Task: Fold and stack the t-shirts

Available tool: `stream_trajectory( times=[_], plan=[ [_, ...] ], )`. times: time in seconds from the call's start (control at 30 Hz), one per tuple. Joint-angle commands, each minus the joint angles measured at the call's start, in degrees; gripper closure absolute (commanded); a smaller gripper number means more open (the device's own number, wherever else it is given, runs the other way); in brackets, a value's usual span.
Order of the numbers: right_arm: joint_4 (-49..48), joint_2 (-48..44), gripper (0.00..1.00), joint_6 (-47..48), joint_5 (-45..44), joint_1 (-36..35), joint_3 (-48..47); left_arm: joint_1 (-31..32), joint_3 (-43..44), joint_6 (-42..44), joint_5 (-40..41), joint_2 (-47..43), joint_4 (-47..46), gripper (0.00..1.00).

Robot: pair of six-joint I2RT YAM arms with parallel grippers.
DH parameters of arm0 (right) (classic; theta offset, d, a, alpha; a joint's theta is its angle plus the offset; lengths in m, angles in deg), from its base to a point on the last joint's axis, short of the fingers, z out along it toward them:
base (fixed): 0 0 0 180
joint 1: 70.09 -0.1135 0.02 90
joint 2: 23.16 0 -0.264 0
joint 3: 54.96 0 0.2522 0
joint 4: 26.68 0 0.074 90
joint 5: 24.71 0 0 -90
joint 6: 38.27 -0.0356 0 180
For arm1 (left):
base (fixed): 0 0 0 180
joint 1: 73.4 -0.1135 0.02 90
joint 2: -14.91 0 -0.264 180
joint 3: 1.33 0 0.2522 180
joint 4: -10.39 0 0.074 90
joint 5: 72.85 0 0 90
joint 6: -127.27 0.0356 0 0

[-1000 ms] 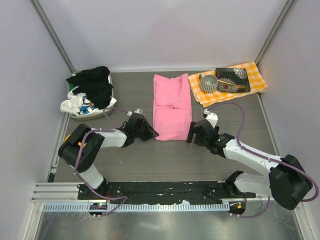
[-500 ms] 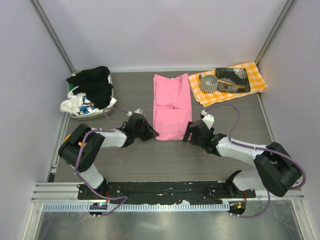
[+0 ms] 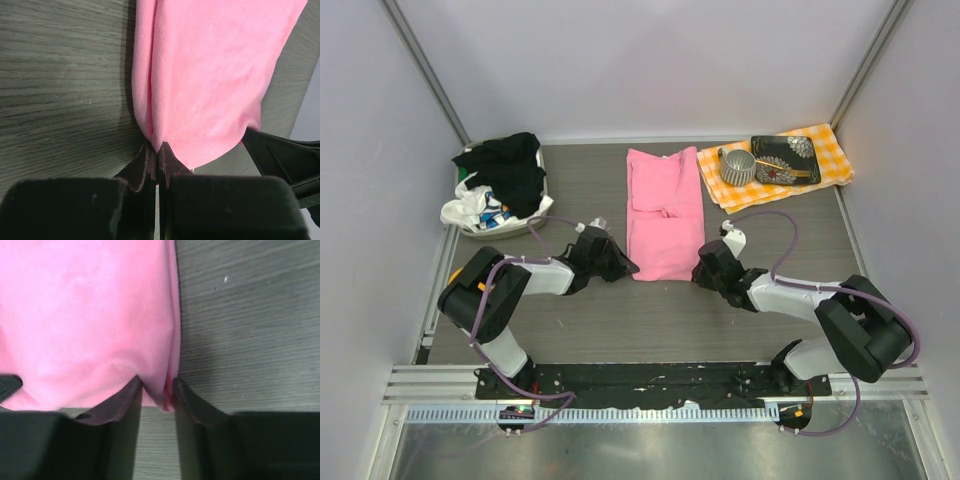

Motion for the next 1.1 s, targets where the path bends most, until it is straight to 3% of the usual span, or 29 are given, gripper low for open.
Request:
stream_trajectory(
  times=[0.0,0.03,0.3,0.4,0.7,0.87,1.07],
  plan=[
    [0.36,0.13,0.91,-0.83,0.28,0.05,1.33,-0.31,-2.71,1.74,0.91,1.78,6.85,1.0],
    [1.32,-0.05,0.99,-0.83,0.2,0.05,1.24,-0.4,-3.24,1.3,1.08,1.51,6.86,1.0],
    [3.18,-2.86,0.99,0.66,3.0,-0.21,2.03,0.91,-9.39,-1.08,1.87,-4.28,4.83,1.0],
    [8.51,-4.35,0.99,3.3,4.5,-1.09,0.54,2.67,-12.55,-2.21,2.92,-6.92,4.75,1.0],
    [19.95,-15.6,0.99,2.43,1.17,-11.28,-0.87,12.33,-18.62,-8.2,9.6,-20.17,7.55,1.0],
    [21.63,-18.77,0.99,2.51,-1.48,-14.1,-4.03,14.45,-15.21,-7.33,13.29,-28.45,17.65,1.0],
    [21.99,-16.93,0.99,5.67,-3.49,-14.1,-13.33,14.1,-2.38,-2.06,17.61,-32.68,30.4,1.0]
  ],
)
